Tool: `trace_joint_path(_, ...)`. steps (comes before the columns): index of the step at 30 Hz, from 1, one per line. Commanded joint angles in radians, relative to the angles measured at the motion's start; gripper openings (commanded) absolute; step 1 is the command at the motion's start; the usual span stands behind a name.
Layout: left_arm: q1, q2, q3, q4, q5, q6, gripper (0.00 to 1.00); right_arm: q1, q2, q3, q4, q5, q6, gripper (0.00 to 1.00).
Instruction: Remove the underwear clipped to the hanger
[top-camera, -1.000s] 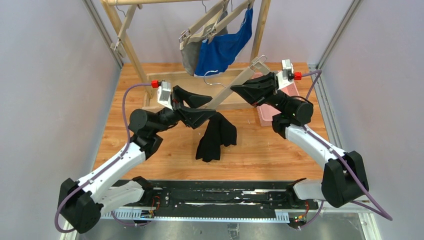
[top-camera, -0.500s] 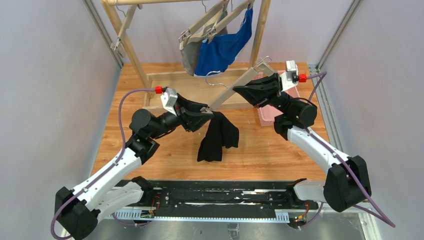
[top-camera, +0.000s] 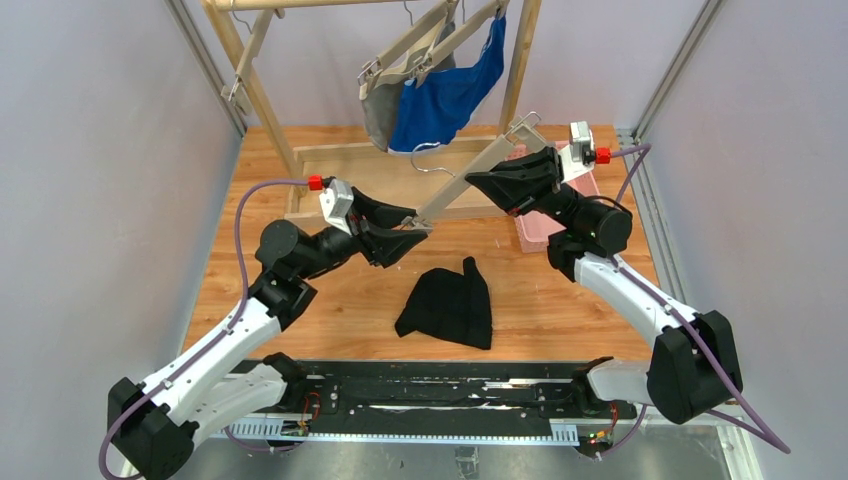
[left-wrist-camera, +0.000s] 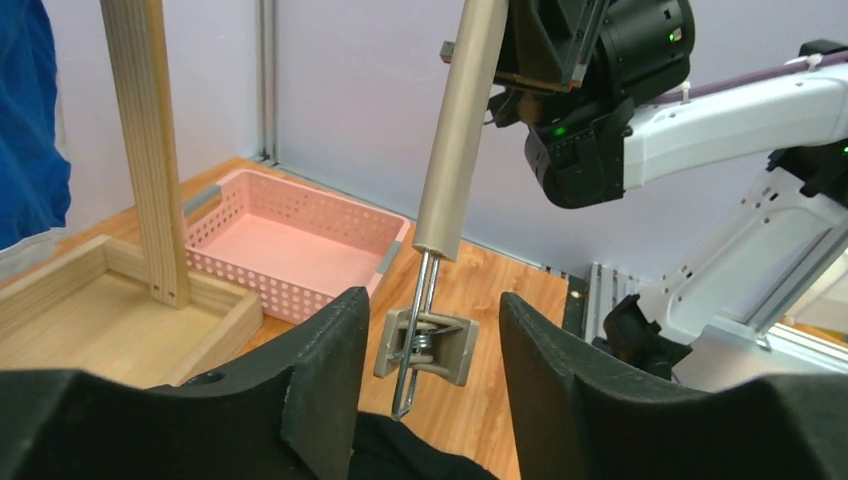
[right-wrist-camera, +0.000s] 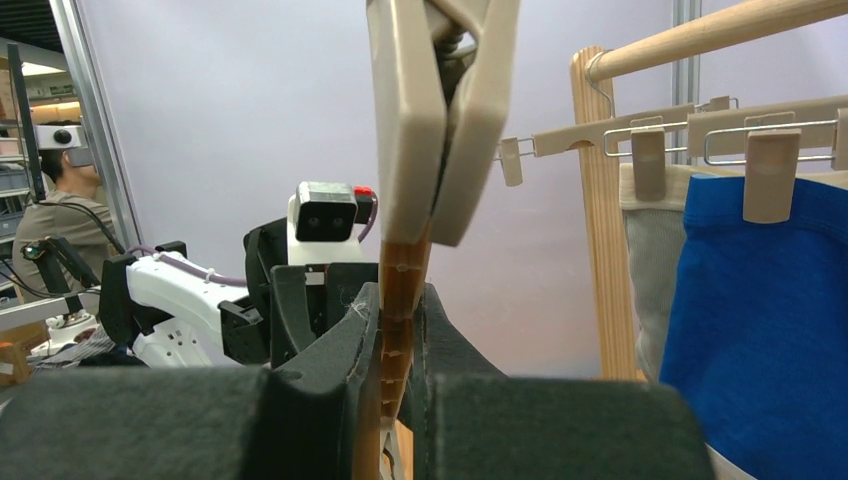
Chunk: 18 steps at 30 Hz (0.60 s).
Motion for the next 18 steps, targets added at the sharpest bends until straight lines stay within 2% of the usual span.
trace_joint_path(1,-0.003,-0.039,0.047,0.011,-0.032,0.019,0.59,0.011,-0.017,-0.008,0.032,-0.008,-0.013,0.01)
trace_joint_path(9,-0.003,0.022,0.122,0.011,0.023,0.028,0.59,0.011,-0.008,0.001,0.039,-0.008,0.001,0.01)
trace_joint_path(18,-0.003,0.105,0.175,0.011,0.065,0.019,0.54,0.018,-0.001,0.007,0.039,-0.011,0.005,0.01)
